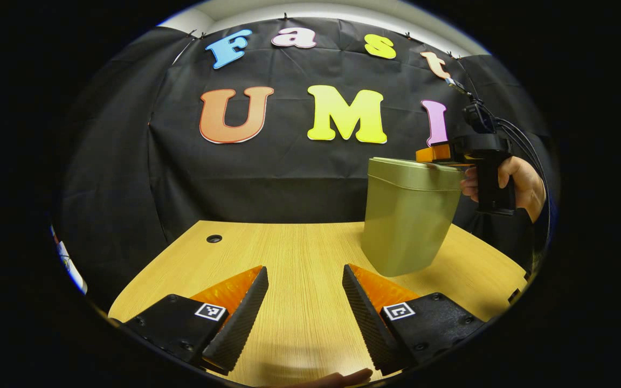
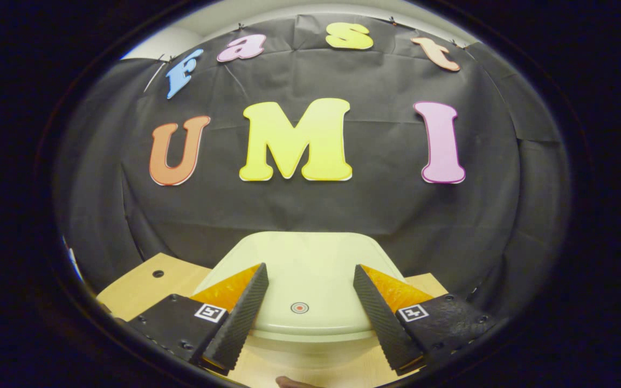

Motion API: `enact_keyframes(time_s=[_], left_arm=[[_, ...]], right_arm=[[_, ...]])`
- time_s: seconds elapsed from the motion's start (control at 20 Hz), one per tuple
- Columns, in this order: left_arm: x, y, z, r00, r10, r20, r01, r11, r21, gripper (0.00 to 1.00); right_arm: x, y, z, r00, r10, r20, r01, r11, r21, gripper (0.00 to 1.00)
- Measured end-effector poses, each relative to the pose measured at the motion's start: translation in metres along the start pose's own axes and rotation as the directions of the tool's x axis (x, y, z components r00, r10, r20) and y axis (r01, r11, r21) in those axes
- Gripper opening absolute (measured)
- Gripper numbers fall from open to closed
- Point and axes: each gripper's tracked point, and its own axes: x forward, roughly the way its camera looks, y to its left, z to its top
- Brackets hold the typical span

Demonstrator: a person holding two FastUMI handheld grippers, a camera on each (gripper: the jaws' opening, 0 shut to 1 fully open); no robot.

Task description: Press the lid of the desktop garbage bin to open it, pick up the crumpled paper on the desktop and throw it into the bin, then pick up the pop can on the desktop and drop it into the bin, and finally close the garbage bin lid.

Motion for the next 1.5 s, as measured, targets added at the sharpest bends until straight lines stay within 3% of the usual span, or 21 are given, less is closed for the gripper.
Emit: enact_keyframes(time_s=[0.4, 0.55, 0.7, 1.0, 1.15, 1.25, 1.5], left_arm=[[-0.013, -0.005, 0.0, 1.0, 0.0, 0.009, 0.0, 1.0, -0.02, 0.9], [-0.021, 0.0, 0.002, 1.0, 0.019, 0.012, -0.019, 1.0, -0.016, 0.9], [-0.031, 0.004, 0.003, 0.999, 0.039, 0.026, -0.039, 0.999, -0.023, 0.9], [-0.063, 0.01, -0.003, 0.994, 0.094, 0.048, -0.092, 0.995, -0.025, 0.9], [-0.081, 0.012, -0.008, 0.992, 0.111, 0.064, -0.109, 0.994, -0.028, 0.9], [-0.093, 0.012, -0.012, 0.99, 0.118, 0.072, -0.116, 0.993, -0.032, 0.9], [-0.124, 0.004, -0.012, 0.986, 0.121, 0.112, -0.117, 0.992, -0.036, 0.9]], right_arm=[[-0.003, 0.001, 0.011, 0.999, -0.003, 0.043, 0.003, 1.0, 0.006, 0.98], [-0.006, 0.005, 0.018, 0.998, -0.028, 0.058, 0.031, 0.998, -0.062, 0.97], [-0.022, 0.022, 0.029, 0.995, 0.022, 0.093, -0.015, 0.997, -0.075, 0.96], [-0.107, 0.026, 0.052, 0.972, -0.005, 0.234, 0.007, 1.0, -0.011, 0.95], [-0.155, 0.004, 0.047, 0.953, -0.096, 0.288, 0.117, 0.992, -0.056, 0.95], [-0.19, -0.002, 0.036, 0.94, -0.122, 0.319, 0.153, 0.986, -0.072, 0.95], [-0.267, 0.008, -0.023, 0.95, -0.085, 0.3, 0.112, 0.991, -0.076, 0.95]])
